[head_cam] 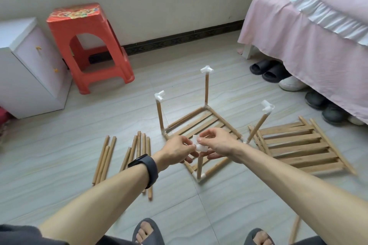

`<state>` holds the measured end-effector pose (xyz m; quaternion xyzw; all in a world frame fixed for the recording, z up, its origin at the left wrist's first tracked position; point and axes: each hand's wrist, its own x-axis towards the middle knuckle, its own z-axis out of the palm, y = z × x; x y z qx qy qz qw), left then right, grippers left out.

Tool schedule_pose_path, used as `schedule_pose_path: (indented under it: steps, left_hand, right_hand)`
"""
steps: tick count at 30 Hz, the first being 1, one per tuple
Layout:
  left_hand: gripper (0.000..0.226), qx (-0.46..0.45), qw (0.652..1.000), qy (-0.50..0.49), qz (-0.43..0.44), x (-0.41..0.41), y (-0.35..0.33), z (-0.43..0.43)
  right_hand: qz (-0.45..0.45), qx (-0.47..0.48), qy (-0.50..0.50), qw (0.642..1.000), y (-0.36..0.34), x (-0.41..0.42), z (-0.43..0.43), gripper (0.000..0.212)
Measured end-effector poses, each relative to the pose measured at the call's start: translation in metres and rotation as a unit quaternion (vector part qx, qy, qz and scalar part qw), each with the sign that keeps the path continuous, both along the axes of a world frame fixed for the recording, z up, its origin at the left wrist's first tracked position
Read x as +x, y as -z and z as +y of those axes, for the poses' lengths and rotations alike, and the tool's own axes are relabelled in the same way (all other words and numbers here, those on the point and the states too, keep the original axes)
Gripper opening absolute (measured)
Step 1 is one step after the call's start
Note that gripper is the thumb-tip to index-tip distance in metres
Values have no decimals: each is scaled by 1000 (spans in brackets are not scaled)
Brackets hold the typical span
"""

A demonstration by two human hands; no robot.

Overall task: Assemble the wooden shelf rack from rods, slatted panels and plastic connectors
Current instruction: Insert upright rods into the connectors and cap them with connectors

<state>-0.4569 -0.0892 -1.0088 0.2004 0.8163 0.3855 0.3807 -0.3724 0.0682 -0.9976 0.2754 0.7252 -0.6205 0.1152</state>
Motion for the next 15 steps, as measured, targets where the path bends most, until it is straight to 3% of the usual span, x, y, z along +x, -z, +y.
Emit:
schedule_pose_path:
  steps: [15]
  left_hand:
    - [29, -2, 1000, 16, -9, 2, 7, 8]
  right_hand:
    - [-38, -34, 15, 999, 23, 3, 13, 12]
